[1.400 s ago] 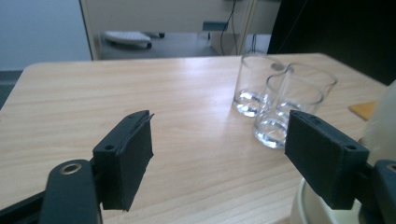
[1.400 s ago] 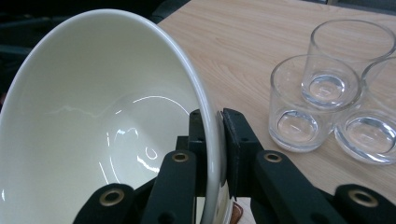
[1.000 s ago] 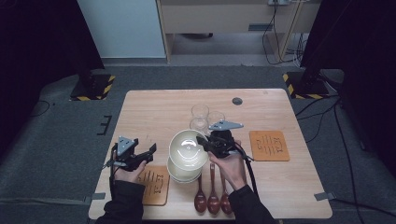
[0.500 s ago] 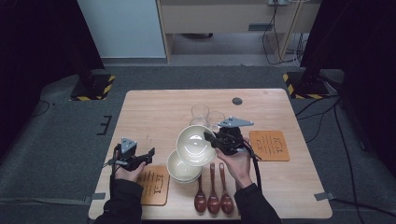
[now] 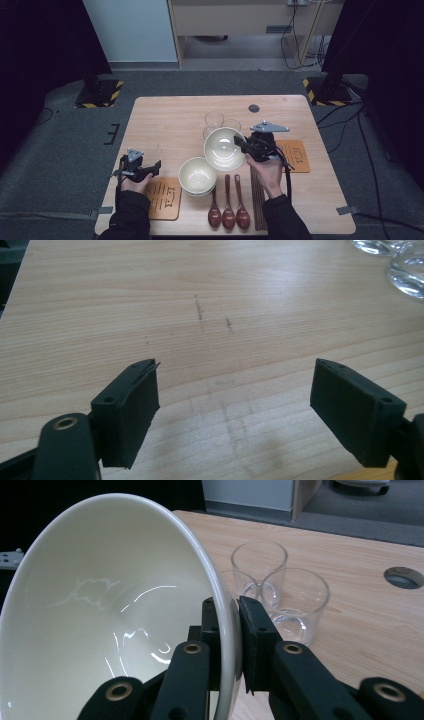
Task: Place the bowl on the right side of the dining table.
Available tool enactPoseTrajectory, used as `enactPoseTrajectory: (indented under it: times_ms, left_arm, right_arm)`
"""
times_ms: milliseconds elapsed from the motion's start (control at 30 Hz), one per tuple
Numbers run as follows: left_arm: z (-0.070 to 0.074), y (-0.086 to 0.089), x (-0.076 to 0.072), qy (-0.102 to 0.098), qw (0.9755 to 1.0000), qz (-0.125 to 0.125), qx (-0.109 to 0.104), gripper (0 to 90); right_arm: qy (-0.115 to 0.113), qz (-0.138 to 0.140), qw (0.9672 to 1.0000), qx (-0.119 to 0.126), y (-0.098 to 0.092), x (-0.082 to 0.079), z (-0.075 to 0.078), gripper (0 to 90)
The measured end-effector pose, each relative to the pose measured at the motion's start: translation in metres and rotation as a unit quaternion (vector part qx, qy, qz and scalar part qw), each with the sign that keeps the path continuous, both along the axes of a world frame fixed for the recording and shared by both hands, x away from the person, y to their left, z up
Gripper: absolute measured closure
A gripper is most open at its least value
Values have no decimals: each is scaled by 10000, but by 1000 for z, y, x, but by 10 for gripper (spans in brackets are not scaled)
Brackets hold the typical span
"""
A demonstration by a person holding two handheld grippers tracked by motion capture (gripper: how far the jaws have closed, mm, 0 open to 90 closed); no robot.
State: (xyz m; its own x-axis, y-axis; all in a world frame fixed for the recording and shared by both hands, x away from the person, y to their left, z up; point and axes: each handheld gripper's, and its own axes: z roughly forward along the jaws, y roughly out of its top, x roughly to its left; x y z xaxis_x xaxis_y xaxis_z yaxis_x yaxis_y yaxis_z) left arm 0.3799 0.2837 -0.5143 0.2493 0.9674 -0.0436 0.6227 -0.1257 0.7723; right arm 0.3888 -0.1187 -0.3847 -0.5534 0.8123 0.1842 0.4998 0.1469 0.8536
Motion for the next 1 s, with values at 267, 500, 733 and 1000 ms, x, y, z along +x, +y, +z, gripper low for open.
enactPoseTrajectory:
  times_ms: [267,500,733,1000]
  left_arm:
    - [-8,8,4,203,9996,54,164,189]
    - [-12,9,6,283,9993,63,222,186]
    - [-14,9,8,350,9990,29,259,173]
    - [-17,10,9,424,9987,-1,279,164]
  right_arm:
    - [-34,-210,9998,-13,-17,3,1,826]
    - [-74,-377,9993,-35,-33,4,0,825]
    - [-74,-571,9983,-43,-52,3,-3,825]
    - [-66,-720,9974,-63,-67,3,-5,825]
